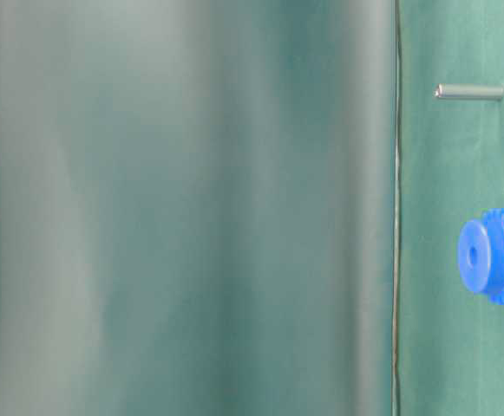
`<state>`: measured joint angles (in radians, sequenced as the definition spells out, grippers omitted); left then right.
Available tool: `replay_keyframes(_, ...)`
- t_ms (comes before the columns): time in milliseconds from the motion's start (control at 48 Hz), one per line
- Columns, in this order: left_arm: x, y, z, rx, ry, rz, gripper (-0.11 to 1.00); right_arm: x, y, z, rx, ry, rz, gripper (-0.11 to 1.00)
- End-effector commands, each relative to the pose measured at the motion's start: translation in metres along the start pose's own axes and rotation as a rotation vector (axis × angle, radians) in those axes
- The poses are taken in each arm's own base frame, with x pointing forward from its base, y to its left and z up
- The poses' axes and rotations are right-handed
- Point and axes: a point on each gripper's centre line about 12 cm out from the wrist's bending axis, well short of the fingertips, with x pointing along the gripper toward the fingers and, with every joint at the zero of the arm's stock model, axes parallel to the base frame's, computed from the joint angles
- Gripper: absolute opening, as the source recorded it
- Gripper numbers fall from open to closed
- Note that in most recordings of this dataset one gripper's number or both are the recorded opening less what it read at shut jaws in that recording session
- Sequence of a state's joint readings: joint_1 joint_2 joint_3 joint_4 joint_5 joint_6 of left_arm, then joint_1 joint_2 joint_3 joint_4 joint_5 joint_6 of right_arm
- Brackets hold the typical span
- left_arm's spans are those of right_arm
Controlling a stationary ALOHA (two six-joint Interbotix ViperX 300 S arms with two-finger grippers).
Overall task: Insert the shaft placed at a random location into the center hole of the small gear at another random location.
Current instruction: 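Move the right gripper left toward the silver shaft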
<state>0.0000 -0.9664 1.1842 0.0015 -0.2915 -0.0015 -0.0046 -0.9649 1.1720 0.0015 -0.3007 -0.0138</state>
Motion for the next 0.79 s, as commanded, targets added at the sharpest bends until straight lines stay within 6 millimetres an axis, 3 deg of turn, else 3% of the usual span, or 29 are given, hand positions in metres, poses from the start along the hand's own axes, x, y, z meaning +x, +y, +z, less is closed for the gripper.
replay_keyframes(0,0.004,-0.004,0.011,0.007,-0.029,-0.024,0.00,0.004,-0.001,0.003,-0.003,0.000,-0.003,0.01)
replay_keyframes(229,0.003,-0.006,0.013,0.012,-0.039,-0.030,0.00,0.010,-0.004,-0.006,-0.012,0.037,-0.019,0.01)
replay_keyframes(458,0.003,-0.006,0.011,0.016,-0.031,-0.030,0.00,0.019,-0.022,-0.026,-0.013,0.103,-0.099,0.03)
replay_keyframes(562,0.003,-0.006,0.011,0.016,-0.031,-0.030,0.00,0.027,-0.032,-0.042,-0.012,0.149,-0.138,0.22)
replay_keyframes(771,0.004,-0.005,0.010,0.016,-0.025,-0.028,0.00,0.047,-0.050,-0.087,-0.025,0.250,-0.192,0.82)
